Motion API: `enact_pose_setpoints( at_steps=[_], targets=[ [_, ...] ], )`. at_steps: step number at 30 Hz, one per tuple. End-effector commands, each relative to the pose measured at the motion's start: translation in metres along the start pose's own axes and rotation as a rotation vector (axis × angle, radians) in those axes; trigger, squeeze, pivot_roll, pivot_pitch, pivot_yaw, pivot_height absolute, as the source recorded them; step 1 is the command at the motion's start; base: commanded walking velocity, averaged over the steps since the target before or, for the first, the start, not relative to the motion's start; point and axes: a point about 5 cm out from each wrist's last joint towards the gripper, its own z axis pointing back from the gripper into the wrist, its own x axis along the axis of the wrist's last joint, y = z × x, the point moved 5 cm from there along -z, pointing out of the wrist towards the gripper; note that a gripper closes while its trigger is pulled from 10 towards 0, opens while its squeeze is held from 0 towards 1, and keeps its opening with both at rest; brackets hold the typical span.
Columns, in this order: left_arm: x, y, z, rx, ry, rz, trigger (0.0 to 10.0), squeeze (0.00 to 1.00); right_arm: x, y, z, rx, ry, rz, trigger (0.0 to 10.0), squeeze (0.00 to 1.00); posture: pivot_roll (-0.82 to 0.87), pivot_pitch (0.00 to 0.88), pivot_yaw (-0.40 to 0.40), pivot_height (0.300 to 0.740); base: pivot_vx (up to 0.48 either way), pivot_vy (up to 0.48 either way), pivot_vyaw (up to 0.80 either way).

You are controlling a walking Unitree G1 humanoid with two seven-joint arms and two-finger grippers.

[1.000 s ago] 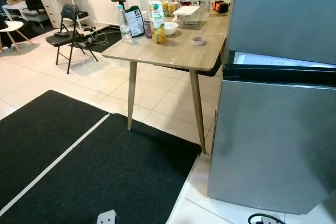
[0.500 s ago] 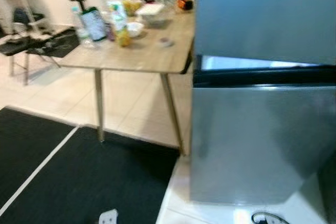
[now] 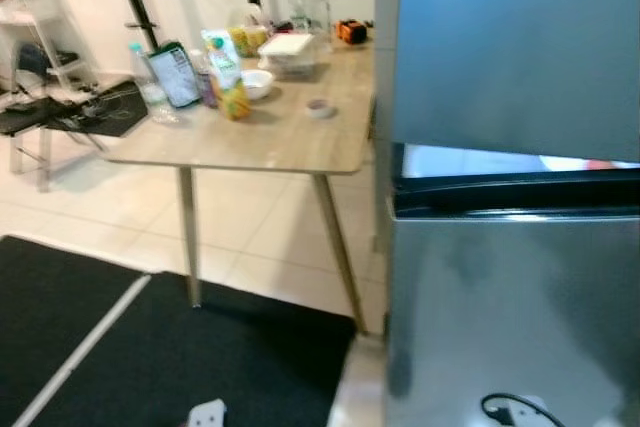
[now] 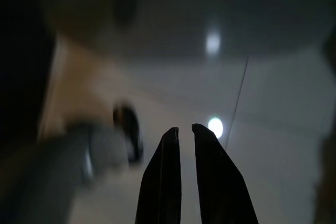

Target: Restocking fridge

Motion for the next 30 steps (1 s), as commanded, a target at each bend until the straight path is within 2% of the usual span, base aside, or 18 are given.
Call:
enact_pose_setpoints(
  at_steps=[1,2,4,7,13,15,16,18,19,23,25,30],
  targets=[
    [-0.005,0.008,0.003,0.026,0.010,0.004,10.0,0.00,0.017,0.003,-0.001,0.005,-0.068,-0.071,10.0,0.00,-0.12,0.000,0.058,0.740,0.000,0.000,0.00],
    [-0.005,0.008,0.003,0.026,0.010,0.004,10.0,0.00,0.017,0.003,-0.001,0.005,-0.068,-0.071,10.0,0.00,-0.12,0.000,0.058,0.740,0.000,0.000,0.00],
    [-0.005,0.008,0.003,0.024,0.011,0.004,10.0,0.00,0.035,-0.004,-0.001,-0.013,-0.132,-0.147,10.0,0.00,-0.12,0.000,0.058,0.740,0.000,0.000,0.00],
    [-0.005,0.008,0.003,0.023,0.011,0.006,10.0,0.00,0.044,-0.007,-0.001,-0.018,-0.160,-0.180,10.0,0.00,-0.12,0.000,0.058,0.740,0.000,0.000,0.00],
    [-0.005,0.007,0.002,0.018,0.010,0.011,10.0,0.00,0.099,-0.013,0.003,-0.001,-0.331,-0.293,10.0,0.00,-0.12,0.000,0.058,0.740,0.000,0.000,0.00],
    [-0.005,0.007,0.002,0.017,0.010,0.012,10.0,0.00,0.107,-0.013,0.004,0.004,-0.354,-0.305,10.0,0.00,-0.12,0.000,0.058,0.740,0.000,0.000,0.00],
    [-0.005,0.007,0.003,0.017,0.010,0.012,10.0,0.00,0.115,-0.013,0.005,0.006,-0.376,-0.298,10.0,0.00,-0.12,0.000,0.058,0.740,0.000,0.000,0.00],
    [-0.005,0.007,0.003,0.016,0.011,0.011,10.0,0.00,0.153,-0.010,0.012,0.025,-0.476,-0.285,10.0,0.00,-0.12,0.000,0.058,0.740,0.000,0.000,0.00],
    [-0.005,0.007,0.003,0.016,0.011,0.011,10.0,0.00,0.153,-0.010,0.012,0.025,-0.476,-0.285,10.0,0.00,-0.12,0.000,0.058,0.740,0.000,0.000,0.00],
    [-0.005,0.007,0.003,0.015,0.009,0.015,10.0,0.00,0.187,-0.007,0.020,0.042,-0.559,-0.285,10.0,0.00,-0.12,0.000,0.058,0.740,0.000,0.000,0.00],
    [-0.005,0.006,0.002,0.015,0.008,0.016,10.0,0.00,0.195,-0.005,0.022,0.050,-0.580,-0.283,10.0,0.00,-0.11,0.000,0.052,0.740,0.000,0.000,0.00],
    [-0.006,0.005,0.002,0.013,0.009,0.016,10.0,0.00,0.191,0.002,0.020,0.054,-0.558,-0.215,10.0,0.00,-0.11,0.000,0.051,0.740,0.000,0.000,0.00]
  ],
)
